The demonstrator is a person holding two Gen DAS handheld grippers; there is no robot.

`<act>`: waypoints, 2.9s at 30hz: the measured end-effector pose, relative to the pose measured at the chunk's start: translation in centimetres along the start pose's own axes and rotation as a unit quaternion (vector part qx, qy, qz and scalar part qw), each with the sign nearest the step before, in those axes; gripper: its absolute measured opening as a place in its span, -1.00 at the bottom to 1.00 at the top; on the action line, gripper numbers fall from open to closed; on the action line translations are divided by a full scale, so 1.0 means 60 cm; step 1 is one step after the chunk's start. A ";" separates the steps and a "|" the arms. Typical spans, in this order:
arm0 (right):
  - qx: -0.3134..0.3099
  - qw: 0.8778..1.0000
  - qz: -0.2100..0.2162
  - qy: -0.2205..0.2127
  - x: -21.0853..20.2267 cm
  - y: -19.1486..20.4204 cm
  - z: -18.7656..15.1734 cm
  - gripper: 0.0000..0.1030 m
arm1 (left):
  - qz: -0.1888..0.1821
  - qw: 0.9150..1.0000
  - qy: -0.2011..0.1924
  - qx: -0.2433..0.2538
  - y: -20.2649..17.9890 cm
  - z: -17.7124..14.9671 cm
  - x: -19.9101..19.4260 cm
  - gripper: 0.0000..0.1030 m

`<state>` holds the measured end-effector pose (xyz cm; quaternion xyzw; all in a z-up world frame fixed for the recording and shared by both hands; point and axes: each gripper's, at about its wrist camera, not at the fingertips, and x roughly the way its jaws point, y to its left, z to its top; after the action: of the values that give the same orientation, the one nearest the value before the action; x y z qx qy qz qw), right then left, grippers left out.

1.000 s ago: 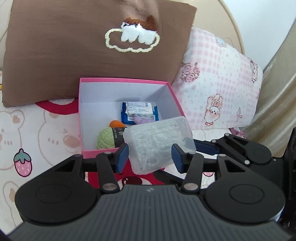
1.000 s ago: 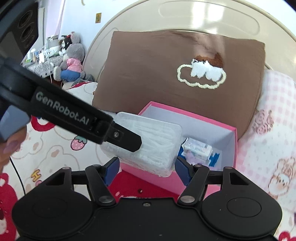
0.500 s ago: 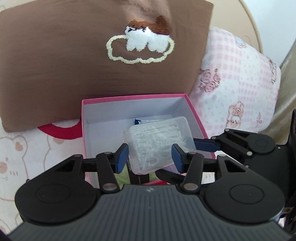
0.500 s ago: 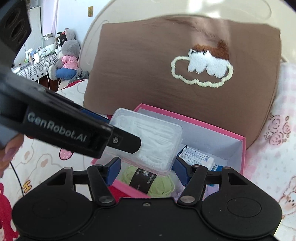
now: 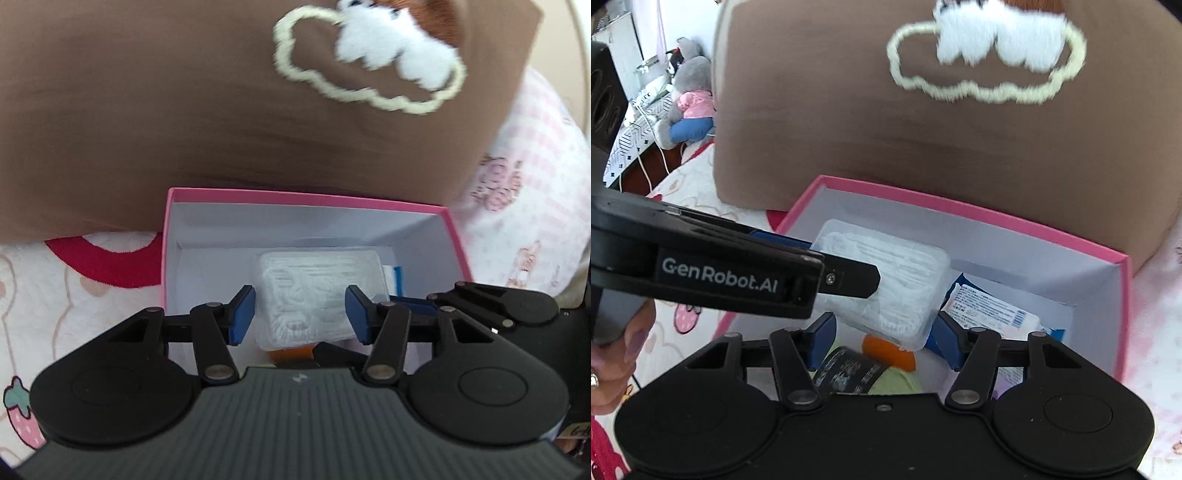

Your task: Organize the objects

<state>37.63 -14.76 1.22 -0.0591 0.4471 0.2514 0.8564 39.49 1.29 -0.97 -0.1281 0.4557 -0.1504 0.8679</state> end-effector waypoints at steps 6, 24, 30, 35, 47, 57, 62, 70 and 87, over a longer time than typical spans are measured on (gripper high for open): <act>-0.011 1.000 0.001 0.014 0.047 -0.003 0.006 0.19 | 0.041 0.999 0.008 0.027 -0.010 0.008 0.031 -0.03; 0.033 0.998 0.008 0.049 0.102 -0.034 0.013 0.14 | 0.094 0.993 0.032 0.056 -0.027 0.015 0.092 -0.06; 0.064 0.997 0.015 0.046 0.100 -0.052 0.013 0.08 | 0.097 0.992 0.033 0.066 -0.039 0.016 0.098 -0.09; 0.059 0.997 -0.001 0.043 0.102 -0.051 0.011 -0.29 | 0.084 0.995 0.037 0.044 -0.037 0.015 0.105 -0.12; 0.114 0.992 0.046 -0.038 -0.007 -0.063 -0.053 -0.25 | 0.058 0.997 0.035 0.025 -0.040 -0.004 0.033 -0.12; 0.072 0.994 0.003 -0.078 -0.107 -0.016 -0.075 -0.24 | 0.060 0.998 0.035 0.012 -0.045 -0.038 -0.058 0.08; 0.058 0.993 -0.023 -0.096 -0.162 0.007 -0.100 -0.24 | 0.057 0.998 0.020 0.002 -0.046 -0.066 -0.102 0.20; 0.070 0.991 -0.033 -0.106 -0.213 0.019 -0.140 0.00 | 0.061 0.998 0.026 0.016 -0.064 -0.110 -0.154 0.27; 0.086 0.986 -0.034 -0.135 -0.291 0.064 -0.199 1.00 | 0.080 0.996 0.016 0.019 -0.061 -0.182 -0.233 1.00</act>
<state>18.73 -21.91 8.50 0.0341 0.3446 0.1882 0.9191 22.34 2.25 4.87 -0.0723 0.4750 -0.0911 0.8722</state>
